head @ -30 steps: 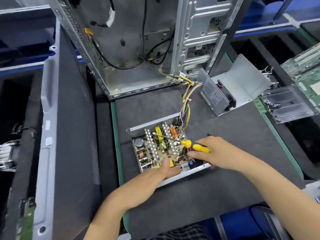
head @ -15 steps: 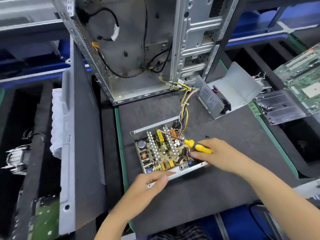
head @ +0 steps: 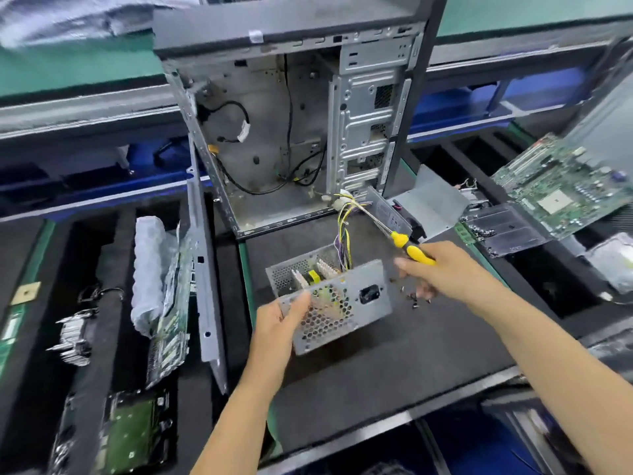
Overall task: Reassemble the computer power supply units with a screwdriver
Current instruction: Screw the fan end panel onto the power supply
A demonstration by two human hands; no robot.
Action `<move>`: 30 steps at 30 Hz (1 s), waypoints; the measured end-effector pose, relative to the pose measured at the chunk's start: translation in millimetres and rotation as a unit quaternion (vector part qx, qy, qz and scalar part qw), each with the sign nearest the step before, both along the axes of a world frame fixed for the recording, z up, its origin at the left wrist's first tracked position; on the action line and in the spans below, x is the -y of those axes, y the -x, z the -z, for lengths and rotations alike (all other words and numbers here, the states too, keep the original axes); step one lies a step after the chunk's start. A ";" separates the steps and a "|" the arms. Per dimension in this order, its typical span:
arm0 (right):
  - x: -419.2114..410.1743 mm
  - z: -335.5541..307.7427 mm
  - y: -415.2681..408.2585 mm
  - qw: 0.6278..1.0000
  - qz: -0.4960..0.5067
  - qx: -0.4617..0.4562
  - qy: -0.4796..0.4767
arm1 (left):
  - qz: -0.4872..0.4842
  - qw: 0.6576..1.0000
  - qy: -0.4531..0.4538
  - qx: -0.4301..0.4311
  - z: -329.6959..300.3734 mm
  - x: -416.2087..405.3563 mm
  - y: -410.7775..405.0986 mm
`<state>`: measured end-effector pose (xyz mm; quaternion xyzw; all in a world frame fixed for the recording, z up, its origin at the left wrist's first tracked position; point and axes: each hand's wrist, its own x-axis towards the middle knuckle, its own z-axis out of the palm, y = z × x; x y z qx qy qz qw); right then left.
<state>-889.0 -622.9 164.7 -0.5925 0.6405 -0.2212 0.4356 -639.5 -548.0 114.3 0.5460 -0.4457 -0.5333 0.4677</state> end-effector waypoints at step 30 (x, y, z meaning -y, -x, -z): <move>52.1 111.6 22.1 0.974 -0.026 -0.217 0.054 | -0.145 0.959 -0.009 0.245 -27.0 43.1 14.3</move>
